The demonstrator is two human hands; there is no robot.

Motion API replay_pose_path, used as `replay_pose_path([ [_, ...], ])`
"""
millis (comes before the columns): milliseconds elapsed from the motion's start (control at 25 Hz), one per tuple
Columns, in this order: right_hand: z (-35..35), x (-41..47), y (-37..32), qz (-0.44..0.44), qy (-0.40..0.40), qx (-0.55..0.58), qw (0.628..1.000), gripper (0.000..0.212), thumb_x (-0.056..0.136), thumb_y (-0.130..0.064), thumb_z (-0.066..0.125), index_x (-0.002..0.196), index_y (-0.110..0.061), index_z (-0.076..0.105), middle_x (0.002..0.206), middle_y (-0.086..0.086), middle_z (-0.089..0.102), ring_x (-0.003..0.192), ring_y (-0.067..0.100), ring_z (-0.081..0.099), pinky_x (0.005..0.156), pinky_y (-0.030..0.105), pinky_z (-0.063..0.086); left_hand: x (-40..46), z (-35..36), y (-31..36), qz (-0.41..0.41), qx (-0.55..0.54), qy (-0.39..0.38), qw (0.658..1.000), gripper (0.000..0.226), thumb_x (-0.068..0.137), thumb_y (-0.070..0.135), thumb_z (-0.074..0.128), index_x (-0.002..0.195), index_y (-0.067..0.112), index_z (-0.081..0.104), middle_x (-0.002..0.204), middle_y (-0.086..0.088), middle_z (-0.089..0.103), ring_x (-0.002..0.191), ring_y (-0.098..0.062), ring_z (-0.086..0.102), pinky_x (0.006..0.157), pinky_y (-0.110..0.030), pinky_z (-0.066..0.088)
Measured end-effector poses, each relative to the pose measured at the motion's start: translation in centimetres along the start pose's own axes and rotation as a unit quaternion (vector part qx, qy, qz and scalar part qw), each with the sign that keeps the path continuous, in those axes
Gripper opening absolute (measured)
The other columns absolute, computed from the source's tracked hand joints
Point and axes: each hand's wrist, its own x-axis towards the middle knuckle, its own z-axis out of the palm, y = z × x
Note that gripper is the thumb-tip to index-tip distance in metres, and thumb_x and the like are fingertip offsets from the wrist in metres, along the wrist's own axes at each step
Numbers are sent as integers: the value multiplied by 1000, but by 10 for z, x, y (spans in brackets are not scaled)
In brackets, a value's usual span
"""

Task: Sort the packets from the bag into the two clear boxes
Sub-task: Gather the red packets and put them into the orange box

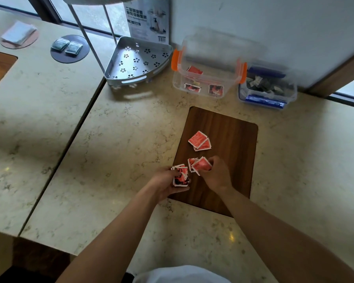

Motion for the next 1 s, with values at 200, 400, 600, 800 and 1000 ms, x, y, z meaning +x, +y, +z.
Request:
replay_pose_path([
  [200, -15, -13, 14, 19, 6, -17, 1000, 41, 88, -32, 72, 123, -13, 60, 121, 8, 68, 109, 25, 66, 88, 33, 53, -2, 12, -3, -7, 28, 3, 1000, 25, 98, 4, 52, 122, 0, 57, 118, -27, 67, 101, -40, 72, 85, -56, 59],
  [400, -23, -21, 22, -16, 55, 3, 998, 26, 93, -29, 66, 113, -14, 69, 107, 4, 72, 98, 18, 67, 76, 23, 45, -11, 20, -5, -12, 23, -15, 1000, 28, 100, 18, 51, 121, 0, 56, 120, -27, 66, 106, -41, 70, 90, -56, 57],
  [600, -16, -39, 11, -173, 18, 1, 985, 27, 93, -26, 66, 119, -20, 72, 109, 2, 62, 98, 11, 58, 77, 8, 40, -11, 28, -5, -35, -50, -44, 997, 43, 104, 42, 42, 119, 3, 53, 121, -26, 64, 110, -44, 65, 98, -61, 50],
  [800, -5, -46, 14, -278, 2, -72, 958, 31, 89, -21, 68, 120, -22, 71, 118, 2, 57, 112, 16, 50, 93, 25, 48, -9, 27, -5, -43, -62, -65, 995, 60, 104, 51, 29, 119, 2, 62, 111, -22, 73, 109, -37, 66, 103, -54, 48],
  [1000, -2, -48, 10, -340, -18, -140, 930, 35, 91, -29, 62, 125, -23, 68, 122, 3, 58, 115, 20, 50, 96, 32, 50, -4, 24, -3, -52, -50, -60, 996, 61, 104, 52, 26, 108, 7, 68, 89, -13, 79, 94, -28, 68, 89, -44, 51],
])
